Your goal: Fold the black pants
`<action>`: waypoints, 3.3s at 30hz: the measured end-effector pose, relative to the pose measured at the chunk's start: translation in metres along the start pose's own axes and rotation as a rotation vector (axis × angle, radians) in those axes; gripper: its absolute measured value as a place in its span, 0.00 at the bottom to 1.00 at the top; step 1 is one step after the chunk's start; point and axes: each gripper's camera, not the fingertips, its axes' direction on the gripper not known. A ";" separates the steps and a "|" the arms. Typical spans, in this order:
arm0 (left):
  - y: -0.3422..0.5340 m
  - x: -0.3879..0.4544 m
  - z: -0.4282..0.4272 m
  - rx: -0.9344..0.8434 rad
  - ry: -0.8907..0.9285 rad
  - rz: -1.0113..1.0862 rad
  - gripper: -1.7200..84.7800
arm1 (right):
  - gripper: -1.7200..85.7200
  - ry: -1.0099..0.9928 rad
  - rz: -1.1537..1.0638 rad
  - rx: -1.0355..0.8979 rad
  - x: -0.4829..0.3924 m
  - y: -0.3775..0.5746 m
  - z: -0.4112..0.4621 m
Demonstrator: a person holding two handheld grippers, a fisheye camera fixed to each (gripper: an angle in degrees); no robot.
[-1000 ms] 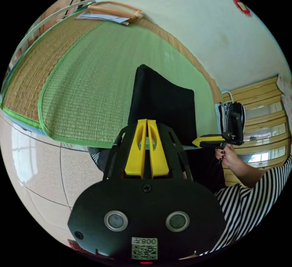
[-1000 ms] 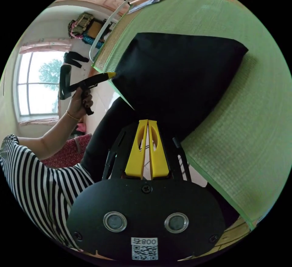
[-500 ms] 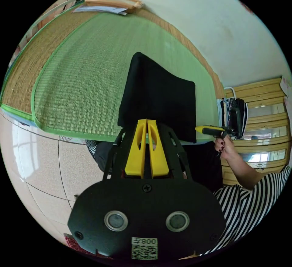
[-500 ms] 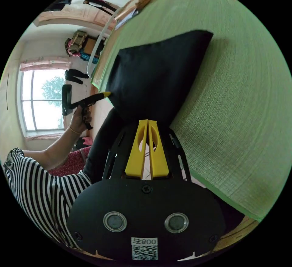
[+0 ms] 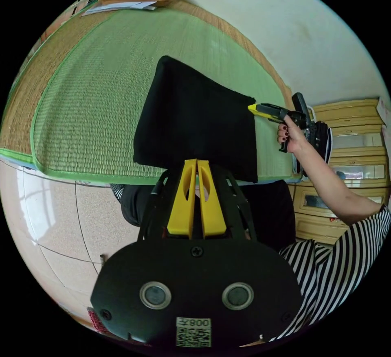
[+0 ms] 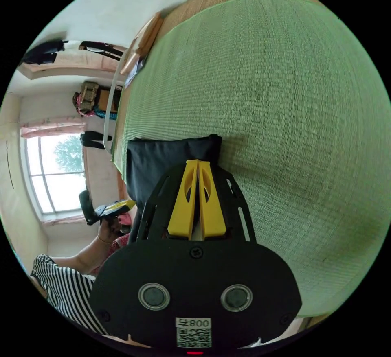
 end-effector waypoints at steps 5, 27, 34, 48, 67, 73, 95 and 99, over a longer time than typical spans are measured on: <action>-0.002 -0.020 0.023 -0.023 0.010 -0.049 0.02 | 0.02 -0.088 -0.185 -0.052 -0.039 0.067 -0.011; 0.023 0.023 0.166 -0.301 0.426 -0.004 0.10 | 0.08 -0.350 0.074 -0.070 0.022 0.169 -0.040; 0.026 -0.008 0.173 -0.263 0.502 -0.117 0.05 | 0.11 -0.400 0.118 -0.083 0.026 0.165 -0.041; 0.031 -0.030 0.145 -0.224 0.486 0.013 0.03 | 0.13 -0.533 0.140 -0.098 0.006 0.121 -0.017; 0.051 -0.124 0.098 -0.128 0.557 -0.010 0.04 | 0.05 -0.607 0.122 -0.114 -0.067 0.068 0.013; 0.061 -0.200 0.069 0.019 0.701 -0.184 0.11 | 0.04 -0.639 0.046 -0.090 -0.122 0.040 -0.004; 0.046 -0.338 0.106 0.408 1.007 -0.724 0.17 | 0.03 -0.606 -0.093 -0.094 -0.310 -0.042 -0.033; 0.028 -0.334 0.123 0.387 0.987 -0.734 0.16 | 0.03 -0.620 -0.072 -0.079 -0.329 -0.044 -0.043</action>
